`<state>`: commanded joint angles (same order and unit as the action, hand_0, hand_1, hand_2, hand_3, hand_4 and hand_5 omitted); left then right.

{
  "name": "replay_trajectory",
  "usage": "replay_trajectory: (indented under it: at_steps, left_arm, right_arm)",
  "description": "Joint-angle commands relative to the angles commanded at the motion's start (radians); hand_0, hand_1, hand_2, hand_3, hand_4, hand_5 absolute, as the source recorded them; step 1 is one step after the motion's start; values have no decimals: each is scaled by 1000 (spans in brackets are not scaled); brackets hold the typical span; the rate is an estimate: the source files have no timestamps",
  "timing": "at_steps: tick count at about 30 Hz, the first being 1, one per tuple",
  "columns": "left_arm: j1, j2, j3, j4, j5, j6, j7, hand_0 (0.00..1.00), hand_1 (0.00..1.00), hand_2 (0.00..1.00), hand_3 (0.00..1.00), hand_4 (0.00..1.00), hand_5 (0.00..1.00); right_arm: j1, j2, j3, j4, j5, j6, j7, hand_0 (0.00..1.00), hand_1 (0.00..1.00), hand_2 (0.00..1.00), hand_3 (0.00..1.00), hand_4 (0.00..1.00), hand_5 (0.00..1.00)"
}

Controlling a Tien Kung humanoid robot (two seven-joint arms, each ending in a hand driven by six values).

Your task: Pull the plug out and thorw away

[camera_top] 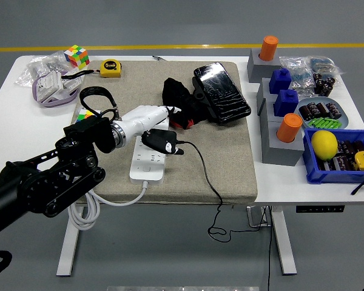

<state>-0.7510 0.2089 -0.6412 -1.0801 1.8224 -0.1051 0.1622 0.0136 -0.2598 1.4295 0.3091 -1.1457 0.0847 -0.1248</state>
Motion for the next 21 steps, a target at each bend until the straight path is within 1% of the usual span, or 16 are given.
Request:
replay_trajectory:
  at_steps: [2, 3, 4, 6, 9, 10, 15, 16, 21]
  left_arm:
    - [-3, -3, 2, 9, -2, -5, 4, 816, 877, 900, 914, 998, 408]
    - [-9, -9, 5, 24, -2, -11, 10, 816, 877, 900, 914, 998, 408]
    - [-13, -12, 6, 33, -6, -14, 13, 709, 768, 784, 818, 998, 384]
    - [-17, -16, 9, 48, -9, -20, 19, 709, 768, 784, 818, 998, 384]
    - [-28, -20, 14, 76, -3, -45, 44, 709, 768, 784, 818, 998, 384]
    - [-30, -21, 13, 81, -4, -52, 53, 595, 681, 683, 730, 997, 185]
    - [-39, -23, 11, 99, -17, -63, 75, 595, 681, 683, 730, 997, 185]
    - [-39, -23, 9, 101, -18, -59, 75, 454, 544, 513, 582, 891, 78]
    - [-45, -26, 13, 114, -29, -43, 68, 454, 544, 513, 582, 891, 78]
  right_arm:
    - [0, 0, -1, 0, 0, 0, 0, 543, 621, 671, 584, 977, 514]
    - [1, 0, -1, 1, 1, -1, 0, 543, 621, 671, 584, 977, 514]
    - [1, -1, -2, 1, 1, -1, 0, 541, 621, 671, 584, 977, 513]
    - [2, -1, -3, 1, 2, -1, 0, 541, 621, 671, 584, 977, 513]
    - [2, -3, -5, 2, 3, -2, 0, 541, 621, 671, 584, 977, 513]
    - [2, -3, -5, 2, 2, -2, 0, 541, 621, 671, 583, 977, 513]
    - [1, -3, -1, 0, 1, -1, 0, 541, 621, 671, 583, 977, 513]
    - [1, -3, -1, 0, 1, -1, 0, 541, 621, 671, 583, 976, 512]
    - [2, -3, 0, 1, 2, -1, 0, 541, 621, 671, 583, 976, 512]
